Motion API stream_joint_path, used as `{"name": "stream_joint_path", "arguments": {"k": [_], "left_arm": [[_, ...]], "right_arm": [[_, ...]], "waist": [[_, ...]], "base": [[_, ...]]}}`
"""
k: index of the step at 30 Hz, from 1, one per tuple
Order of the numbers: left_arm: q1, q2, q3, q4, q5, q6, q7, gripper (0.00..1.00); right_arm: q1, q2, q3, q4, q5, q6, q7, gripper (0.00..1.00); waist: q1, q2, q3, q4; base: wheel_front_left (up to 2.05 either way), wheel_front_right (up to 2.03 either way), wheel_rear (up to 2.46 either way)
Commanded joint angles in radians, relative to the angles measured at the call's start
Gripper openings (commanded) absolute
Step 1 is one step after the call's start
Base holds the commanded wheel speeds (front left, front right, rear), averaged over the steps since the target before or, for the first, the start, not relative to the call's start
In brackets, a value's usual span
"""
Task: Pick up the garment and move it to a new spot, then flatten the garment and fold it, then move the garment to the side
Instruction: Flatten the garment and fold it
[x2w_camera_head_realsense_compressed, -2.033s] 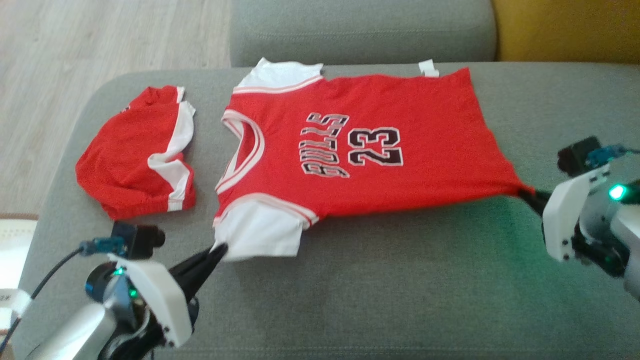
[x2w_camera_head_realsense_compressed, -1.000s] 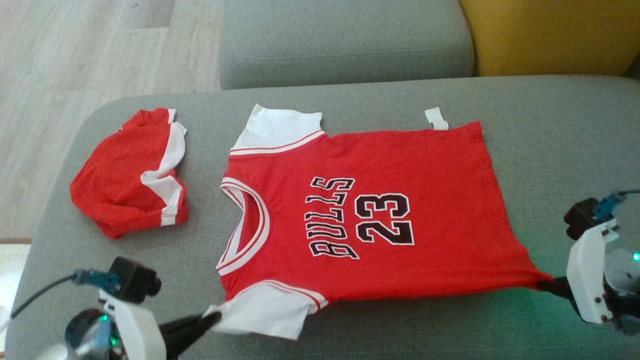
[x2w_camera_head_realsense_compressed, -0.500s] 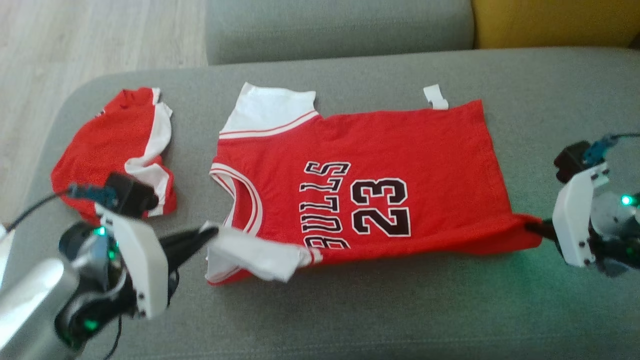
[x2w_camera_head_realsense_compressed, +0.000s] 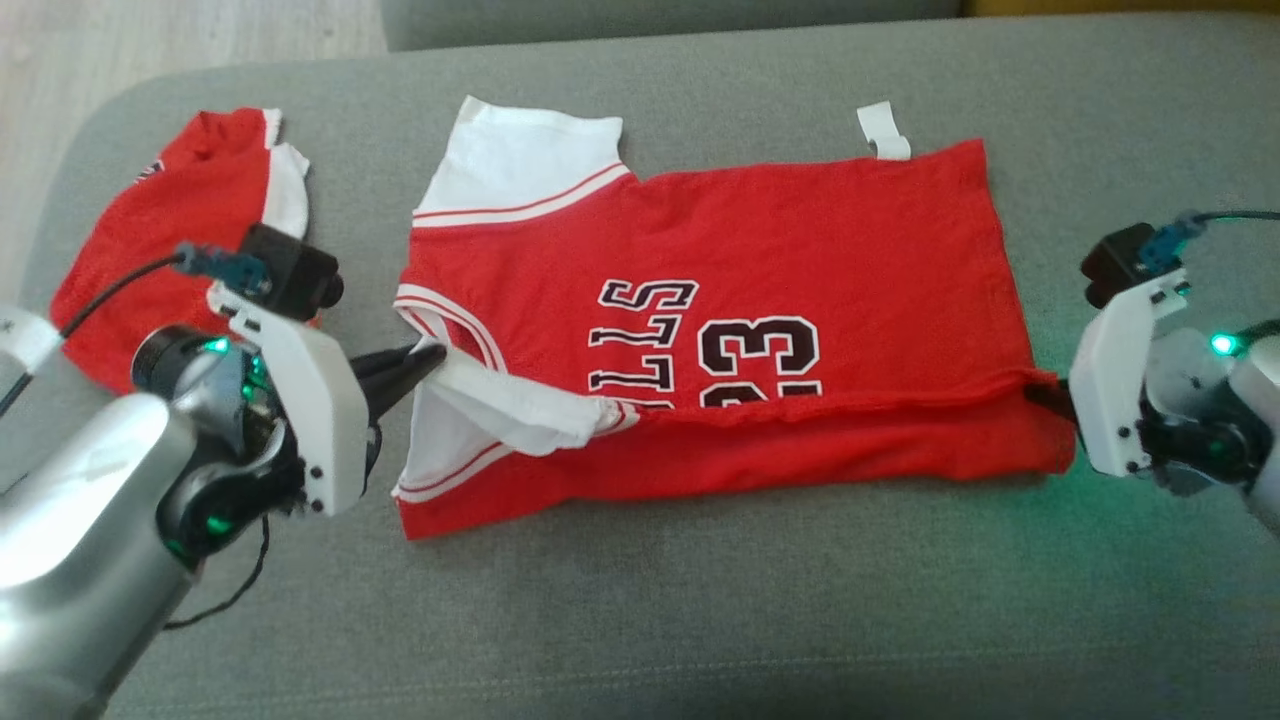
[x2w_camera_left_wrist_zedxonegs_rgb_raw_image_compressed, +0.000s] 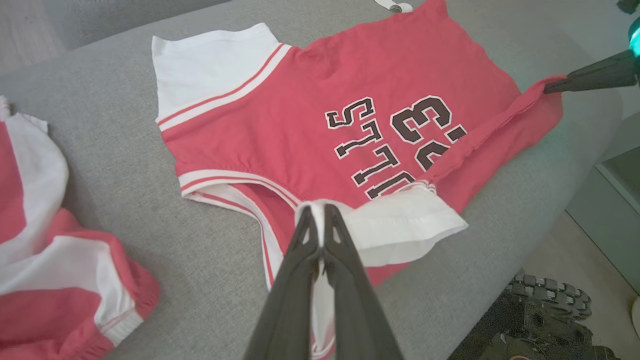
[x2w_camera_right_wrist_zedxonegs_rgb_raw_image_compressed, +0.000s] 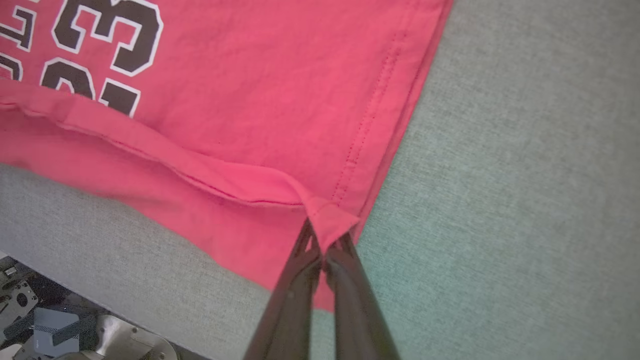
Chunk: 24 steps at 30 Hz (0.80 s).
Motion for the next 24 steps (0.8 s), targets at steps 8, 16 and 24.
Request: {"name": "stream_joint_path", "arguments": {"k": [8, 16, 24], "left_arm": [[-0.168, 0.021, -0.038, 0.085, 0.007, -0.006, -0.085, 0.00], [-0.232, -0.048, -0.019, 0.268, 0.066, 0.024, -0.271, 1.00], [-0.185, -0.154, 0.127, 0.332, 0.063, 0.151, -0.648, 1.00]], "right_arm": [[-0.061, 0.047, -0.011, 0.022, -0.034, 0.007, -0.056, 0.00], [-0.061, 0.074, -0.043, 0.072, -0.052, 0.007, -0.219, 1.00], [0.020, 0.132, -0.222, 0.096, -0.046, 0.007, -0.647, 1.00]], "waist": [[0.0000, 0.0000, 0.057, -0.032], [0.0000, 0.0000, 0.055, -0.041], [0.0000, 0.0000, 0.003, -0.029]], "base": [[0.00, 0.00, 0.00], [0.00, 0.00, 0.00], [0.00, 0.00, 0.00]]}}
